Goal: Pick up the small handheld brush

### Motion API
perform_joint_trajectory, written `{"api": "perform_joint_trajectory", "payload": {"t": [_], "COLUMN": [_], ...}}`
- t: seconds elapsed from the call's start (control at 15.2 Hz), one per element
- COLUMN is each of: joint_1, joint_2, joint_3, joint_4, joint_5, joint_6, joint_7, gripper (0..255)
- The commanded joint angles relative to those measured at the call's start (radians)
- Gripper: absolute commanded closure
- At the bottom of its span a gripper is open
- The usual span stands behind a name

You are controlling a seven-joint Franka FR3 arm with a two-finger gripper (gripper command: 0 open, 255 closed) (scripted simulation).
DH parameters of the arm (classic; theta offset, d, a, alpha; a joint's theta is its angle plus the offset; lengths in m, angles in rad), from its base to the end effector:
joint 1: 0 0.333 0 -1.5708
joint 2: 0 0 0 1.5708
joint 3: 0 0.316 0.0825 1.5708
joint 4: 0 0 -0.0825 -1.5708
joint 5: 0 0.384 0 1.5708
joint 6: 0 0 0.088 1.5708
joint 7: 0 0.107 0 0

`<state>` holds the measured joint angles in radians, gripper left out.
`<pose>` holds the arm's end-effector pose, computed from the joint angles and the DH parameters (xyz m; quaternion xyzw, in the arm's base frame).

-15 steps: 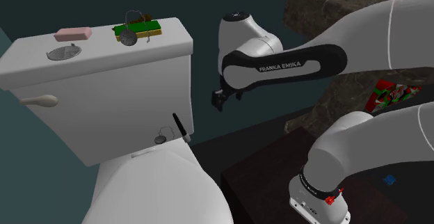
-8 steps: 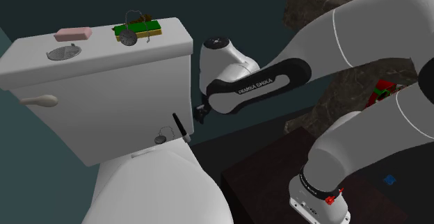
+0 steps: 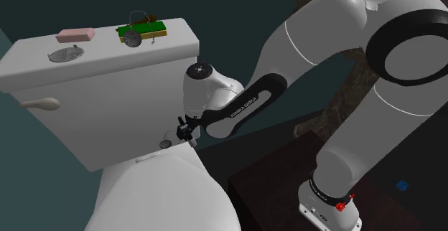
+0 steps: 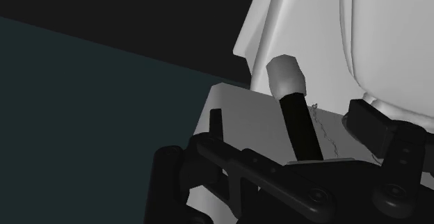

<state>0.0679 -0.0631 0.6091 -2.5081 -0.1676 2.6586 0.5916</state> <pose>0.3720 0.3039 0.3202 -0.9865 -0.1134 -0.1180 0.0072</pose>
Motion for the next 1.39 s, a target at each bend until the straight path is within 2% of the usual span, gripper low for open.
{"api": "perform_joint_trajectory", "payload": {"t": [0.0, 0.46, 0.59, 0.66, 1.25, 1.32], "joint_1": [-0.009, 0.004, 0.008, 0.006, 0.008, 0.002], "joint_2": [0.066, 0.173, 0.182, 0.181, 0.182, 0.166], "joint_3": [0.017, -0.022, -0.029, -0.029, -0.029, -0.019], "joint_4": [0.027, 0.027, 0.028, 0.028, 0.028, 0.026], "joint_5": [-0.106, -0.307, -0.324, -0.320, -0.324, -0.293], "joint_6": [0.039, 0.110, 0.115, 0.114, 0.115, 0.106], "joint_7": [0.086, 0.241, 0.255, 0.250, 0.255, 0.231], "gripper": [0, 0, 0, 255, 255, 255]}}
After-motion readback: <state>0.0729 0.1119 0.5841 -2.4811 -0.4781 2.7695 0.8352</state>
